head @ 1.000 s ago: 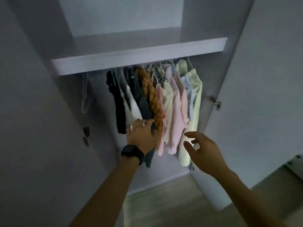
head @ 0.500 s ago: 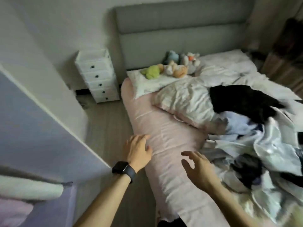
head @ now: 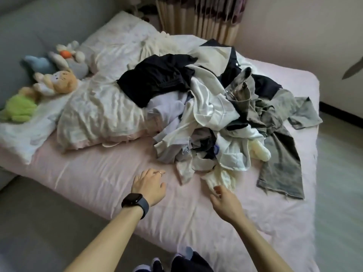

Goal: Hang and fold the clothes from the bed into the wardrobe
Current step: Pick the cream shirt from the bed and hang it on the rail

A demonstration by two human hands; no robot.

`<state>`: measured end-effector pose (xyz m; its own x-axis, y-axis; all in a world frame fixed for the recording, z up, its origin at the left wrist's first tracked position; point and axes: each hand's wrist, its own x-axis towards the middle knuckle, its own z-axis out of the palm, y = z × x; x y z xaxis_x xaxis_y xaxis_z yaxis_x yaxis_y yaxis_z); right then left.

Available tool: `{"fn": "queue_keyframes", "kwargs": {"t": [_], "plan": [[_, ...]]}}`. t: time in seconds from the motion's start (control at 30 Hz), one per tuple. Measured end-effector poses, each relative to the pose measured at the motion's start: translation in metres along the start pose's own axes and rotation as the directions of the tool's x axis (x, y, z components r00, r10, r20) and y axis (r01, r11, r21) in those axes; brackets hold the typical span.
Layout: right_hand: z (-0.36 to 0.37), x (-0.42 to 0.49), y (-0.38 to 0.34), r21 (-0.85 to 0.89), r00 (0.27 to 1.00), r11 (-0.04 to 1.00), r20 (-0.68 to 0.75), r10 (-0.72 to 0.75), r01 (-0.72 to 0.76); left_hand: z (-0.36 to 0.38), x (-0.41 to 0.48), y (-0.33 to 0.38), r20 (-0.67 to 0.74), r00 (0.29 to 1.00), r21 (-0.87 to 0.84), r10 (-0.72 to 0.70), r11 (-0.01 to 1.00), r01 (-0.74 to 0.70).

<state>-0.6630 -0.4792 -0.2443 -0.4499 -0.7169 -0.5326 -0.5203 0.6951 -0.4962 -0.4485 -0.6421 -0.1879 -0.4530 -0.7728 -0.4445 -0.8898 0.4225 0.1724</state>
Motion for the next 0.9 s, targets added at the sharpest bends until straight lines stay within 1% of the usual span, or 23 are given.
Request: {"fn": "queue_keyframes", "kwargs": {"t": [0.07,0.17,0.23,0.33,0.43,0.5,0.53,0.6,0.63,0.73,0.8,0.9], "plan": [[0.009,0.009,0.019,0.003,0.997,0.997,0.029,0.077,-0.077,0.019,0.018,0.007,0.092,0.996,0.012,0.015,1.000,-0.016],[0.022,0.034,0.052,0.033,0.976,0.976,0.042,0.212,-0.213,0.058,0.051,0.016,0.219,0.974,0.074,0.052,0.995,-0.069],[0.032,0.054,0.071,0.052,0.953,0.951,0.016,0.303,-0.304,0.087,0.073,0.014,0.271,0.961,0.101,0.058,0.991,-0.088],[0.053,0.095,0.096,0.097,0.918,0.915,-0.025,0.395,-0.391,0.136,0.113,0.004,0.343,0.938,0.111,0.055,0.989,-0.099],[0.071,0.134,0.111,0.147,0.909,0.903,-0.050,0.415,-0.404,0.184,0.140,-0.017,0.450,0.893,0.133,0.021,0.987,-0.091],[0.079,0.155,0.114,0.197,0.917,0.903,-0.046,0.397,-0.382,0.207,0.151,-0.034,0.483,0.876,0.161,-0.011,0.984,-0.076],[0.086,0.166,0.117,0.193,0.920,0.906,-0.037,0.391,-0.377,0.216,0.159,-0.042,0.502,0.865,0.181,-0.019,0.980,-0.084],[0.097,0.177,0.119,0.113,0.924,0.919,-0.018,0.383,-0.379,0.229,0.170,-0.054,0.544,0.839,0.211,-0.005,0.969,-0.131],[0.099,0.176,0.117,0.075,0.921,0.923,-0.064,0.383,-0.378,0.229,0.173,-0.054,0.551,0.835,0.217,0.005,0.965,-0.149],[0.108,0.146,0.098,0.138,0.890,0.899,-0.141,0.434,-0.416,0.218,0.174,-0.052,0.599,0.800,0.191,0.010,0.969,-0.155],[0.098,0.115,0.078,0.149,0.896,0.901,-0.128,0.426,-0.407,0.196,0.170,-0.042,0.606,0.795,0.149,0.036,0.976,-0.158],[0.069,0.067,0.047,0.124,0.937,0.931,-0.025,0.348,-0.343,0.152,0.158,-0.016,0.547,0.828,0.076,0.128,0.976,-0.202]]}}
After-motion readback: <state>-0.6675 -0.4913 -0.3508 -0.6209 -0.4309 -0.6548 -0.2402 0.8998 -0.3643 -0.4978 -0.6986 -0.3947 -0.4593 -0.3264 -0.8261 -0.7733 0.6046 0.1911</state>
